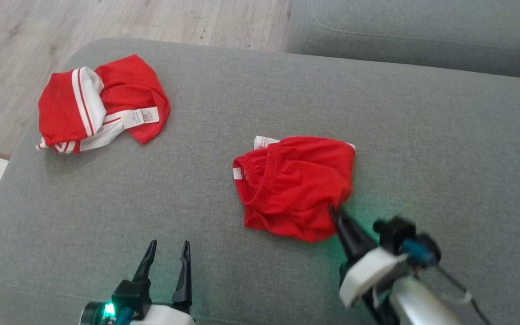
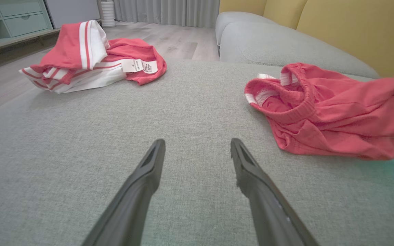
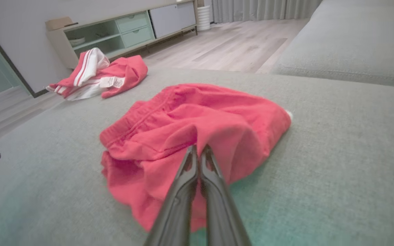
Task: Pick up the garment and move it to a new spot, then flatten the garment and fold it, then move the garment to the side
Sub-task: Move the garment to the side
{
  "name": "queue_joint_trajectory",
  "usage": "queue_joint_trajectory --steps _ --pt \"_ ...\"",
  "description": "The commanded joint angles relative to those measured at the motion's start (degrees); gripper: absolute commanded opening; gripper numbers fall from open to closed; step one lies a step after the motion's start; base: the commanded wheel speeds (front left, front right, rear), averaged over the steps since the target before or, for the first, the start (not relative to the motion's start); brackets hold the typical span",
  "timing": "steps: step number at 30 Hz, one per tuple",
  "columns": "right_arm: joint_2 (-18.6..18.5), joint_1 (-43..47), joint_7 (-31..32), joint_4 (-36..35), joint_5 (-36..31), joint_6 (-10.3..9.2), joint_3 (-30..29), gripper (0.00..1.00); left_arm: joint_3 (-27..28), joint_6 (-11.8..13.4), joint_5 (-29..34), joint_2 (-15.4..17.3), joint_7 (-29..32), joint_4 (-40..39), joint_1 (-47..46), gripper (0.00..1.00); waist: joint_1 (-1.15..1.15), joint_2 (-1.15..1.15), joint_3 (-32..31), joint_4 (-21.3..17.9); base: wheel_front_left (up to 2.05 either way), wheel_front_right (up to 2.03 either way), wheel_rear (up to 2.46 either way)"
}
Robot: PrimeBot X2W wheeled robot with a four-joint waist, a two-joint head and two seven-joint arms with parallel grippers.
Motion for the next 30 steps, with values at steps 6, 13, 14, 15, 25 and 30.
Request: queue_joint_trajectory --steps 6,13,14,15,25,30 --pt "0.01 4.71 -0.68 -1.93 -0.24 0.21 3.49 0.00 1.19 -0.22 -1.20 -0.06 -0.71 -1.80 -0.77 1.00 0.00 0.00 -0.60 -0.70 0.00 0.00 0.00" --pt "0.01 5.52 -0.68 -1.55 1.68 0.21 3.66 0.75 1.61 -0.25 -1.14 -0.06 -0.71 -1.76 -1.00 1.00 0.00 0.00 -0.66 -1.59 0.00 0.00 0.00" --pt "0.01 5.56 -0.68 -1.66 2.28 0.21 3.57 1.00 1.78 -0.23 -1.07 -0.06 -0.71 -1.76 -1.01 1.00 0.00 0.00 -0.74 -1.78 0.00 0.00 0.00" --pt "0.01 5.58 -0.68 -2.07 2.93 0.21 3.37 1.00 1.96 -0.19 -0.98 -0.06 -0.71 -1.75 -0.99 1.00 0.00 0.00 -0.84 -1.95 0.00 0.00 0.00" --pt "0.01 8.81 -0.69 -13.74 1.92 0.21 -7.76 1.00 5.37 0.73 0.91 -0.06 -0.71 -3.03 -0.62 1.00 0.00 0.00 -2.83 -4.95 0.00 0.00 0.00" --pt "0.01 9.76 -0.69 -17.37 -0.24 0.21 -16.85 1.00 6.89 0.63 3.25 0.15 -0.71 -3.45 -0.80 1.00 0.00 0.00 -3.63 -6.87 0.00 0.00 0.00"
